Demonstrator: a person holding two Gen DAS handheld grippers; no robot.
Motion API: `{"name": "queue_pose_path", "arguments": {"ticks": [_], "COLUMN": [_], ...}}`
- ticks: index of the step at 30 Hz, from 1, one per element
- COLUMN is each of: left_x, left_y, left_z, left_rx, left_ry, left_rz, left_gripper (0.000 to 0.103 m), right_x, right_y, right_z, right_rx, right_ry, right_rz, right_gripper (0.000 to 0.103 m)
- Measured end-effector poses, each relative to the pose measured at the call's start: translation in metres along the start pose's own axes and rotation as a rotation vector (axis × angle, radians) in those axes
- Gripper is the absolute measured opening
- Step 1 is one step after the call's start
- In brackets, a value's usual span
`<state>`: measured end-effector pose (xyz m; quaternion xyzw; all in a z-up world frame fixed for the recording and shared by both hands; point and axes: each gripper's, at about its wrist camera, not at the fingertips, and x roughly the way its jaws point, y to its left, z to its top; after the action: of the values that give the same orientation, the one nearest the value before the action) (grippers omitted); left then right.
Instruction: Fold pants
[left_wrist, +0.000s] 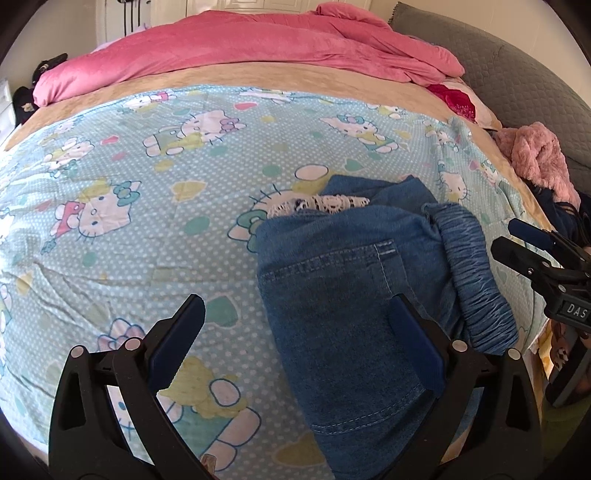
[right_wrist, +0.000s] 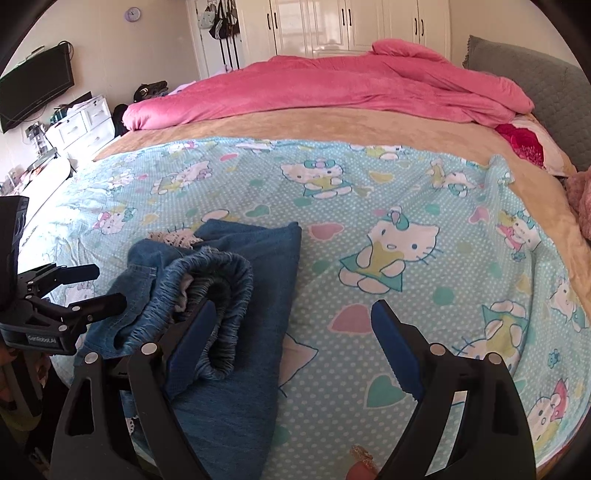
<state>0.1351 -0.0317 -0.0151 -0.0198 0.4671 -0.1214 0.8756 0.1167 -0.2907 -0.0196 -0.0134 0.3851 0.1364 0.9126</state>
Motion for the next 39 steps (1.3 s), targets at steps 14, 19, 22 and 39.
{"name": "queue_pose_path", "arguments": {"ticks": [14, 19, 22, 39], "left_x": [0.023, 0.023, 0.013, 0.048], "left_y": [-0.008, -0.018, -0.028, -0.055], "left_z": [-0.007, -0.005, 0.006, 0.105], "left_rx": [-0.03, -0.028, 0.01, 0.105], "left_ry": [0.054, 0.05, 0.018, -0.066], "left_rz": [-0.098, -0.138, -0.124, -0.03], "left_gripper": [0.08, 0.047, 0.025, 0.028], "right_x": [0.049, 0.054, 0.039, 0.067], "right_y": [-0.013, -0.006, 0.005, -0.017], "right_z": [-0.011, -0.01, 0.0, 0.091], "right_rx": [0.119, 0.094, 0.027, -0.083], "right_ry": [0.148, 0.158, 0.093, -0.045], "right_rz": [0.183, 0.337, 0.319, 0.065], "right_gripper": [0.069, 0.014, 0.009, 0.01]}}
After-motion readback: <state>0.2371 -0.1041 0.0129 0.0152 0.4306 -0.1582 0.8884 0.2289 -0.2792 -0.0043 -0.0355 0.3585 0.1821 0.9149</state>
